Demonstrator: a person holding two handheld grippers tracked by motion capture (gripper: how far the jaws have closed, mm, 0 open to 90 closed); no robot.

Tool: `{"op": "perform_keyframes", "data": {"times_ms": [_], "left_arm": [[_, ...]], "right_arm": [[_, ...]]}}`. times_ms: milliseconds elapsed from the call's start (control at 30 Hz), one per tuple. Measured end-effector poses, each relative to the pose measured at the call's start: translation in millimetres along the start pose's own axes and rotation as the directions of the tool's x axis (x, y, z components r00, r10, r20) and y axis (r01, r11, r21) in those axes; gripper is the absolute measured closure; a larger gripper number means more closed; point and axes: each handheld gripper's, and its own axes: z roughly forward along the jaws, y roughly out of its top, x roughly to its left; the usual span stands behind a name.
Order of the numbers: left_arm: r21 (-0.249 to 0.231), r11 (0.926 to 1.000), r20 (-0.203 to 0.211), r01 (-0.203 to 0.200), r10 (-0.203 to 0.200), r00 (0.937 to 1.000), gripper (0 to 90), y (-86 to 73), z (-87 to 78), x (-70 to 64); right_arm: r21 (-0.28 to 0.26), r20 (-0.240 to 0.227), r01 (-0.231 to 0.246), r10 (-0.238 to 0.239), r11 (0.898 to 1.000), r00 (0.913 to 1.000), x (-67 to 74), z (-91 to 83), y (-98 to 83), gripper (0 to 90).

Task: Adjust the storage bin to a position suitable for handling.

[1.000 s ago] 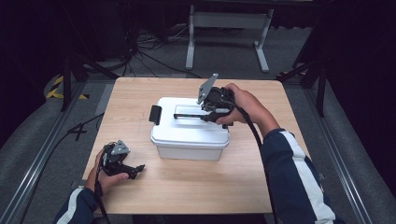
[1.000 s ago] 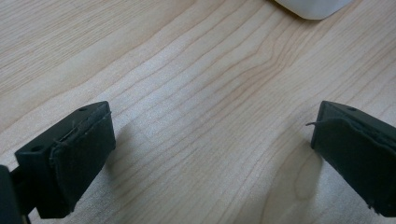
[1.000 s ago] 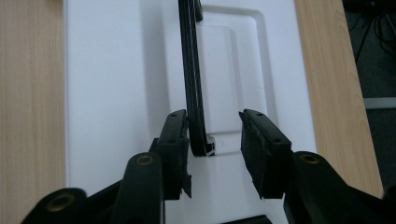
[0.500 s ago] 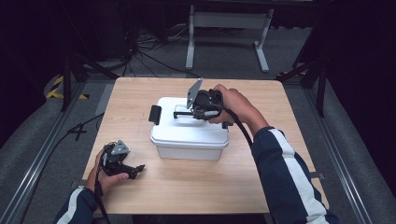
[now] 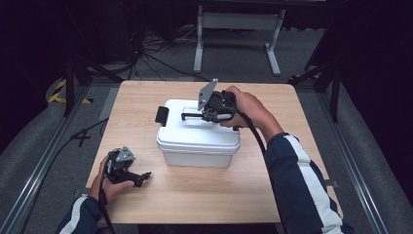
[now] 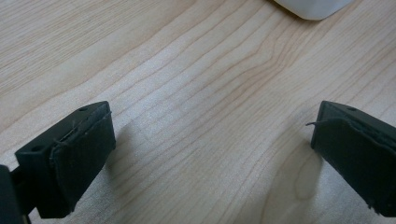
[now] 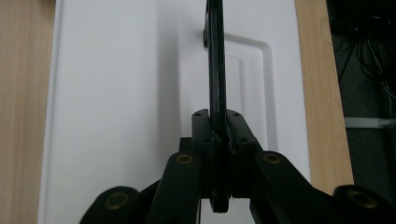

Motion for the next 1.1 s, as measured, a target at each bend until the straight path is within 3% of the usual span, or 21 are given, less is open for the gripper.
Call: {"op": "perform_keyframes", "data": {"times_ms": [367,467,500,600,1100], "left_arm": [[-0.001,1.0,0.0,-0.002,0.002,1.0,0.2,0.1,0.0,0.2],[-0.001,1.0,0.001,-0.001,0.001,1.0,0.3,0.0,0.0,0.2],[-0.001,1.0,0.0,-0.001,0.001,1.0,0.3,0.0,-0.1,0.3],[-0.001,1.0,0.0,-0.001,0.001,1.0,0.4,0.1,-0.1,0.4],[-0.001,1.0,0.0,-0.001,0.001,1.0,0.5,0.0,-0.2,0.4]], "right_arm": [[-0.01,0.022,0.009,-0.009,1.0,0.9997,0.3,-16.8,-0.7,84.4],[-0.02,0.035,0.03,-0.029,0.999,0.9989,-1.5,-19.2,-2.5,84.3],[-0.011,0.03,0.009,-0.008,1.0,0.9995,-0.3,-21.0,-3.8,84.3],[-0.017,0.045,0.018,-0.017,1.0,0.9989,-2.5,-26.8,-9.1,84.3],[-0.034,0.071,-0.035,0.037,0.999,0.9968,-4.5,-47.6,-42.5,84.3]]}}
